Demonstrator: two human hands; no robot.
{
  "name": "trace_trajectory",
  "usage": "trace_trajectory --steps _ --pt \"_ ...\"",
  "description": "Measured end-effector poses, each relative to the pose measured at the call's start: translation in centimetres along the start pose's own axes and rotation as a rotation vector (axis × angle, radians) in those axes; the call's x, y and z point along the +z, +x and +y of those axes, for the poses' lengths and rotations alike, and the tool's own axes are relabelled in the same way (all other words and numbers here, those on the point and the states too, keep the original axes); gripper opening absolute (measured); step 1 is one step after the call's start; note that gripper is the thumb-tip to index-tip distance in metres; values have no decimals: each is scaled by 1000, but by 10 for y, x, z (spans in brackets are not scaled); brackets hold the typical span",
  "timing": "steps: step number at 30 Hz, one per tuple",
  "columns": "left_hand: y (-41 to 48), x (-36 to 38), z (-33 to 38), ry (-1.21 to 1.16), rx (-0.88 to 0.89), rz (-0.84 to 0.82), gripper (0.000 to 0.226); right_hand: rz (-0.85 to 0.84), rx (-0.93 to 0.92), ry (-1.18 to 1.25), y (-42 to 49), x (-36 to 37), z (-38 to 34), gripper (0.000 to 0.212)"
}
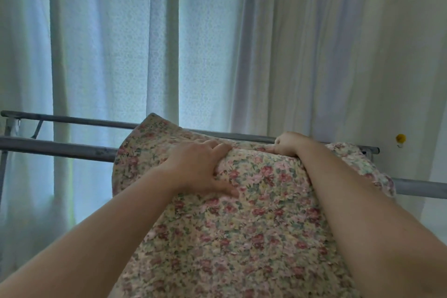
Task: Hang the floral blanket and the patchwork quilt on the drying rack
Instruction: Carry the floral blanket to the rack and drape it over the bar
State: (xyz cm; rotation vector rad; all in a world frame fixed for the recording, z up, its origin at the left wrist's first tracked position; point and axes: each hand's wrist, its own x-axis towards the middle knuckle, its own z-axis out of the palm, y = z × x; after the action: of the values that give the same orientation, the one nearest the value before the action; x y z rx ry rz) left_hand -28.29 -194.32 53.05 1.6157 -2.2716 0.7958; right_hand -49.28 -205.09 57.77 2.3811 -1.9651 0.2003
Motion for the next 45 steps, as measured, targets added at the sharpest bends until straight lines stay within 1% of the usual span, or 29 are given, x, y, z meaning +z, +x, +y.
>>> trace_trajectory --steps 1,3,5,7,10,13,17,18,19,21,23,24,25,26,28,30,34,37,40,42,43,44,45 --pt "1 2 -1 39 -1 34 107 -1 4 3 2 1 1 60" --pt "5 4 -3 65 26 79 93 23 13 7 4 2 4 50" --pt "8 7 -4 72 62 104 87 83 3 24 2 1 9 43" --pt "10 9 -5 66 80 121 89 209 -40 115 -10 2 15 37" --pt "10 10 -9 44 80 138 96 457 -125 239 -38 8 27 30" --pt "9 11 -7 46 83 180 97 596 -193 206 -69 26 39 37" --pt "9 14 -5 71 71 225 98 922 -326 149 -100 53 46 44" --pt "9 15 -5 71 70 234 99 995 -315 153 -106 63 50 44" --pt "9 16 -6 71 68 241 100 1068 -255 169 -111 74 55 45" --pt "9 17 -8 66 69 253 102 1164 -10 270 -118 99 67 49" --pt "10 19 -8 58 75 274 104 1180 218 552 -127 121 76 63" --pt "11 20 -8 54 77 287 105 1154 270 739 -131 129 77 68" --pt "11 21 -8 52 78 299 105 1109 268 906 -133 136 78 70" --pt "11 21 -8 52 78 305 106 1059 231 1019 -134 143 79 69" --pt "11 21 -9 54 77 302 105 1002 165 1111 -135 149 77 64" --pt "10 20 -10 68 74 312 104 1008 159 1126 -133 147 75 61" --pt "-2 21 -1 113 29 420 92 1065 257 1167 -130 138 66 52" --pt "-11 26 7 77 -21 427 86 1075 297 1235 -131 134 60 45" --pt "-15 22 9 -39 25 450 74 1062 329 1427 -132 124 52 34" --pt "-18 20 8 -86 47 544 68 1040 381 1589 -133 113 48 29" --pt "-21 21 7 -82 -17 618 71 1017 410 1665 -133 108 48 27" --pt "-25 24 5 -91 -179 697 81 988 439 1736 -134 103 47 26" --pt "-32 27 4 -162 -425 759 95 956 464 1795 -134 97 48 28"
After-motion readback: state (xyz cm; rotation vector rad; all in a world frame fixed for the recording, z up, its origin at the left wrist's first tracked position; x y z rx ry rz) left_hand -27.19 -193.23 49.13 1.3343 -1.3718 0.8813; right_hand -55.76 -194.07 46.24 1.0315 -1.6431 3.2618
